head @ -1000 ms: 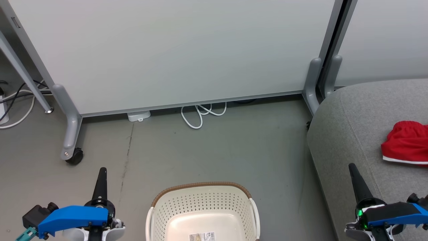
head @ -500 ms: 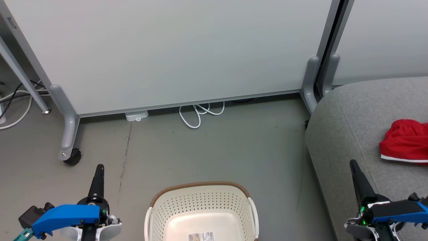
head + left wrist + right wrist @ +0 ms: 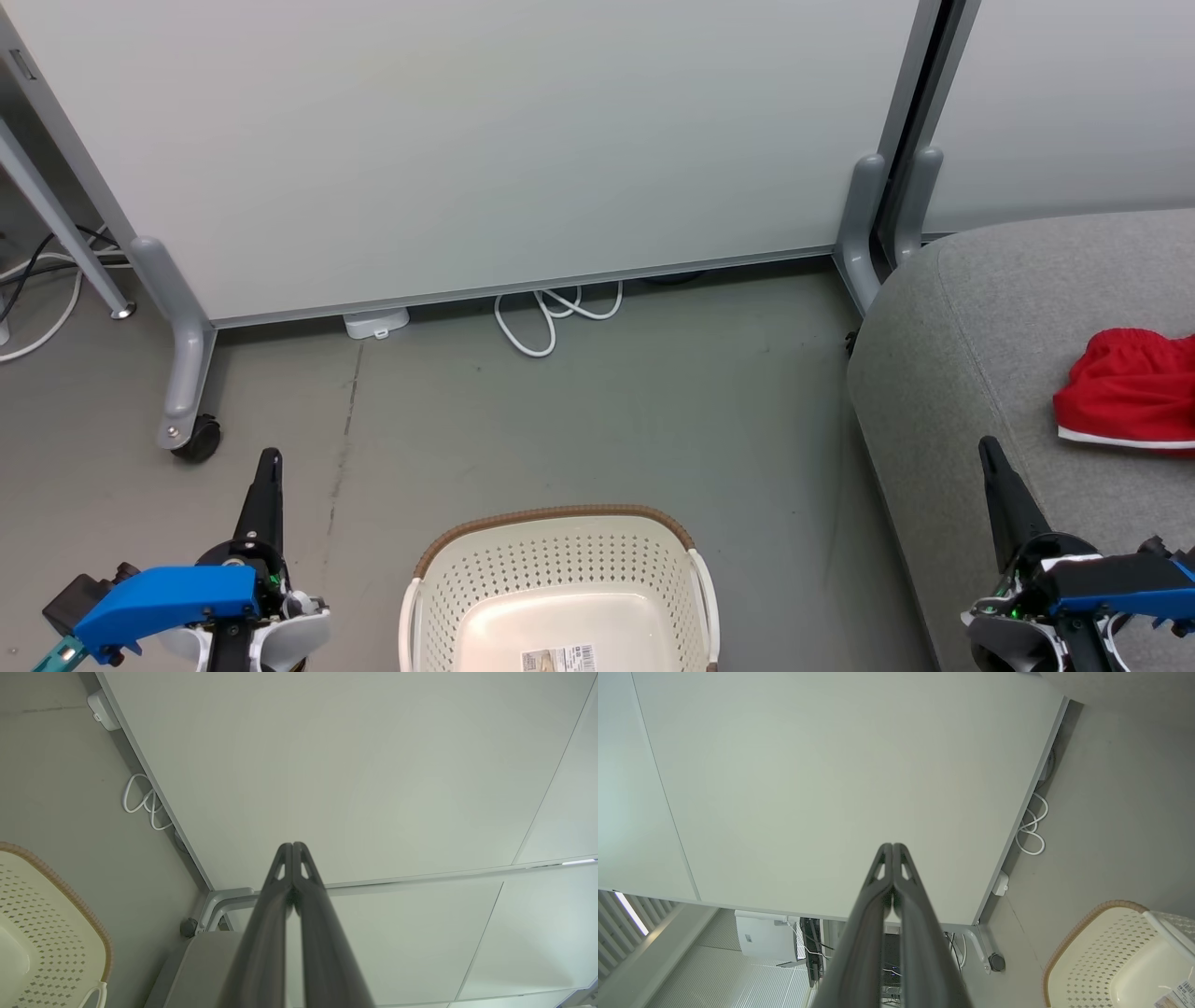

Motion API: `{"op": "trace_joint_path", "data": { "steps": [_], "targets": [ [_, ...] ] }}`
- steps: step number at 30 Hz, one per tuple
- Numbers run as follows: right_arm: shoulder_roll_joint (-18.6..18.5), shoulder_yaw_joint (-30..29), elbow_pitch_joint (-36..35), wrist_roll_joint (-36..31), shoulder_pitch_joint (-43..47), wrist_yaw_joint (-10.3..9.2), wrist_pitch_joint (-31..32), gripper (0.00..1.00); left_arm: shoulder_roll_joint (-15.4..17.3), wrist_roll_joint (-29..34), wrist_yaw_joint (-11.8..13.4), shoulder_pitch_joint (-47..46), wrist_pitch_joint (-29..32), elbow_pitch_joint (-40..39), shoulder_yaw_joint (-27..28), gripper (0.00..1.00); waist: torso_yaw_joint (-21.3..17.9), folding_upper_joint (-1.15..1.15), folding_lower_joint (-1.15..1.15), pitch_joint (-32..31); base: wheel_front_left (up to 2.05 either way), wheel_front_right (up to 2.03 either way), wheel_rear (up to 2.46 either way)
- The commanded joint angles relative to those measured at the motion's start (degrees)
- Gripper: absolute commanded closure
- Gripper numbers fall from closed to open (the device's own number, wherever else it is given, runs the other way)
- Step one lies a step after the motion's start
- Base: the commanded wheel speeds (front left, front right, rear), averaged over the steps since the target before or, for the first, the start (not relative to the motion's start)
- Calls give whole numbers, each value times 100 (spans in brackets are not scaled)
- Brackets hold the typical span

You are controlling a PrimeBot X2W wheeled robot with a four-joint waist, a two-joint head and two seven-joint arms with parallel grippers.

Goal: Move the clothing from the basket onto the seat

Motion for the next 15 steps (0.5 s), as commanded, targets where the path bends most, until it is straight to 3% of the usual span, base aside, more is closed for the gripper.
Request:
{"op": "trace_joint_path", "data": {
  "steps": [1, 15],
  "targets": [
    [-33, -18, -1, 126, -80, 2, 27, 100, -11, -103, -17, -115, 45, -52, 49, 100, -5, 0, 0, 2, 0, 0, 0],
    [-35, -33, 22, 676, -128, 2, 94, 100, -27, -598, -20, -122, 191, -131, 149, 100, -51, 0, -1, 18, 0, 0, 0]
  ]
}}
